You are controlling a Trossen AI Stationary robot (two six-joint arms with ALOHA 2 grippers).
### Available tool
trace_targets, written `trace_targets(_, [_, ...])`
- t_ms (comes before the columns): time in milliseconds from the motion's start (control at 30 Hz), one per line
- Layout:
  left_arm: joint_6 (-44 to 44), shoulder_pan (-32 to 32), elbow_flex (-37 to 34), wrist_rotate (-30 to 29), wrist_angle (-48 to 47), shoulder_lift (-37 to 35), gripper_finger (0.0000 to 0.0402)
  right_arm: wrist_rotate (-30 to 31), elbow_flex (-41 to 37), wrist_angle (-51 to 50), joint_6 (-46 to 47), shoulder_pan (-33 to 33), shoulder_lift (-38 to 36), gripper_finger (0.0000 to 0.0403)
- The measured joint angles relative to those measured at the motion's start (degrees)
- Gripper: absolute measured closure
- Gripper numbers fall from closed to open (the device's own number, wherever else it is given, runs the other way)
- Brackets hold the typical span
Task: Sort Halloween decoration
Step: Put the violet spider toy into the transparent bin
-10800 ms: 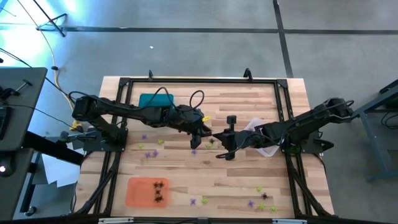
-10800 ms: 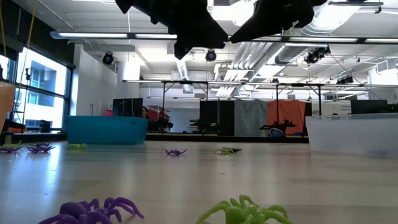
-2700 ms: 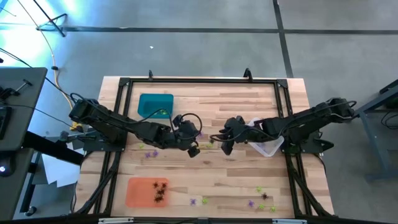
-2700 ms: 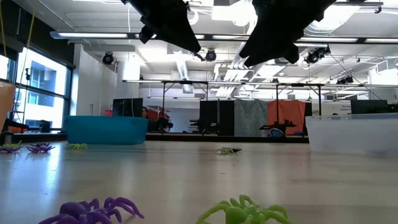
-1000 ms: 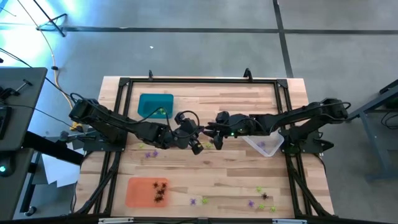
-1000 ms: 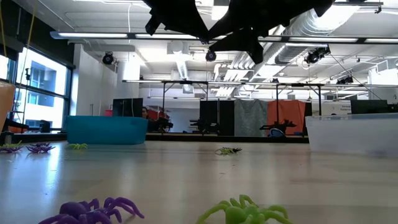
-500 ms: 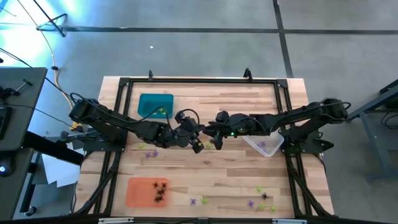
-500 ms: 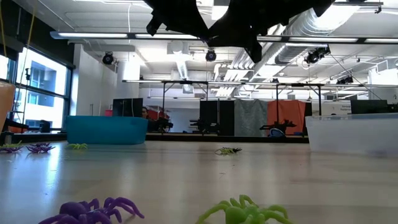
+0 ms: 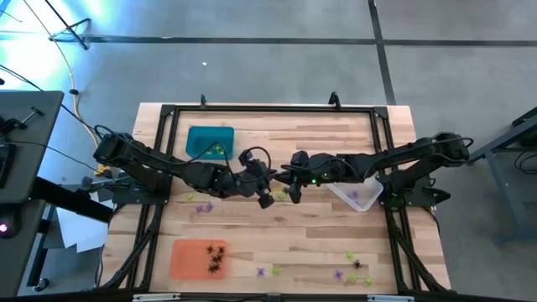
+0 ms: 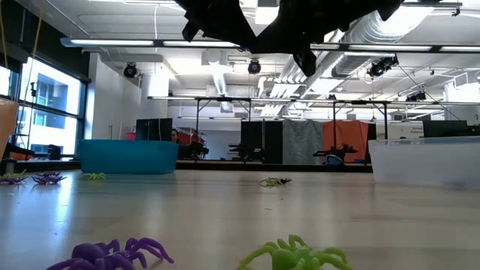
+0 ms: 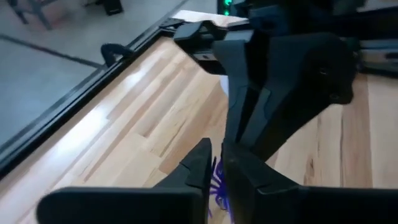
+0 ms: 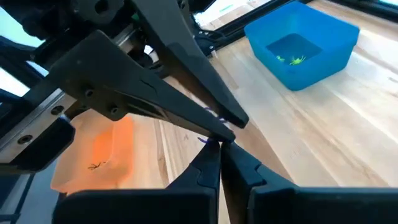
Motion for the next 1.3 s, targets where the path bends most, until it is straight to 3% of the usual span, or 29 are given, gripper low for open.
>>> trace_targets(233, [6.8,-0.1,4.0,0.3,-1.0,0.0,0.0329,0.4,0.0,-3.1,0.3,-0.1,-0.1,0.0402])
trace_targets(400, [8.7,-0.1,8.2,-4.3,-10.6,0.0,0.0311,1.2,0.0,-12.7,2.1,-1.4,-1.4,0.0403])
trace_targets(633, [-4.1,0.0,10.4,-13.5,-31.6,-0.1,0.0311,6.2,0.0,-43.2,10.4,-2.3,-11.3,0.0403])
trace_targets(800, [-17.9,0.4,10.5,-15.0,-47.8,-0.4,0.0311,8.4,0.0,-69.3,24.2,-0.7,-17.6,0.0403])
trace_targets(900, [-23.3,0.4,10.5,-15.5,-53.8,-0.4,0.0311,8.3,0.0,-78.8,30.1,0.6,-19.5,0.0403])
trace_targets(967, [-25.3,0.3,10.5,-15.4,-55.7,-0.4,0.0311,7.9,0.0,-81.8,31.8,1.2,-19.9,0.0403])
trace_targets(1133, [-26.9,-0.9,10.5,-14.5,-58.6,-0.4,0.0312,0.1,0.0,-83.0,30.9,1.2,-18.9,0.0403])
trace_targets(1300, [-27.8,-2.0,10.5,-13.9,-58.9,-0.4,0.0312,-0.1,0.0,-82.4,29.0,1.2,-18.7,0.0395])
